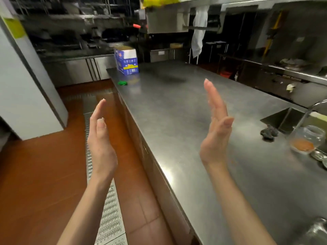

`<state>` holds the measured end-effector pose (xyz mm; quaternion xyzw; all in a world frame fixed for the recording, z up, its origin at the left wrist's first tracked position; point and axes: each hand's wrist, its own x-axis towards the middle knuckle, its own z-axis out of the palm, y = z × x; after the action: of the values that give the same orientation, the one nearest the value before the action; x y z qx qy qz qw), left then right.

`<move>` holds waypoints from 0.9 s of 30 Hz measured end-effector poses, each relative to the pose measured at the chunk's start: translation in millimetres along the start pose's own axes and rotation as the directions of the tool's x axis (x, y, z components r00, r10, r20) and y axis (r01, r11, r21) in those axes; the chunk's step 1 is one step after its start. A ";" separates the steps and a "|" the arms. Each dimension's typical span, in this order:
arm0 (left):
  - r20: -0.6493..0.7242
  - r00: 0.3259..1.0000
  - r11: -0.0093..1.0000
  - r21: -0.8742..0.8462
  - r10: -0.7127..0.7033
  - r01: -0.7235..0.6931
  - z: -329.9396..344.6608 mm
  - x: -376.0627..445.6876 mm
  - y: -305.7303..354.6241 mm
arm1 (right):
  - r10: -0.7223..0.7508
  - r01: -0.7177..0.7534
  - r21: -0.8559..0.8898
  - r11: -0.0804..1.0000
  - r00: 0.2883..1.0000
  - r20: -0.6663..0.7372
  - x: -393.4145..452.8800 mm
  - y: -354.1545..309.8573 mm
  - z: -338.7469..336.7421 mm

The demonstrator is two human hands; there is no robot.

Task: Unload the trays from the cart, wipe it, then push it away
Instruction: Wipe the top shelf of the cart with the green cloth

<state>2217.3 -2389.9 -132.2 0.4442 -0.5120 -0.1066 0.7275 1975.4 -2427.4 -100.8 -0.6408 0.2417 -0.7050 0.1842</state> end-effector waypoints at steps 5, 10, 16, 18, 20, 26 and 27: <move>-0.049 0.999 0.995 0.093 -0.017 0.022 -46.4 36.7 -30.0 | 0.039 -0.041 0.086 0.995 0.999 0.034 15.9 28.2 70.1; -0.098 0.995 0.984 0.172 -0.028 0.045 -71.3 74.8 -59.0 | 0.015 -0.033 0.137 0.990 0.992 0.128 36.5 60.0 129.0; -0.129 0.992 0.977 0.211 -0.015 0.042 -79.8 131.8 -111.8 | -0.005 -0.031 0.195 0.980 0.983 0.186 68.0 117.4 194.1; -0.132 0.991 0.973 0.228 0.004 0.027 -76.3 155.6 -133.3 | -0.009 -0.031 0.205 0.978 0.981 0.191 80.1 143.8 213.9; -0.131 0.991 0.973 0.228 0.006 0.024 -70.0 183.0 -154.9 | -0.004 -0.038 0.215 0.976 0.981 0.192 96.7 171.5 233.5; -0.122 0.992 0.966 0.258 0.013 0.019 -48.8 264.3 -208.9 | 0.019 -0.070 0.247 0.966 0.979 0.205 157.0 246.4 290.1; -0.128 0.991 0.965 0.260 0.029 0.005 -47.0 277.1 -217.1 | 0.013 -0.067 0.257 0.964 0.979 0.204 167.9 258.4 300.2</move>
<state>2447.4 -2660.2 -119.8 0.5388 -0.4756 -0.0049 0.6954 2241.8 -2765.2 -94.5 -0.6736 0.1392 -0.6586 0.3051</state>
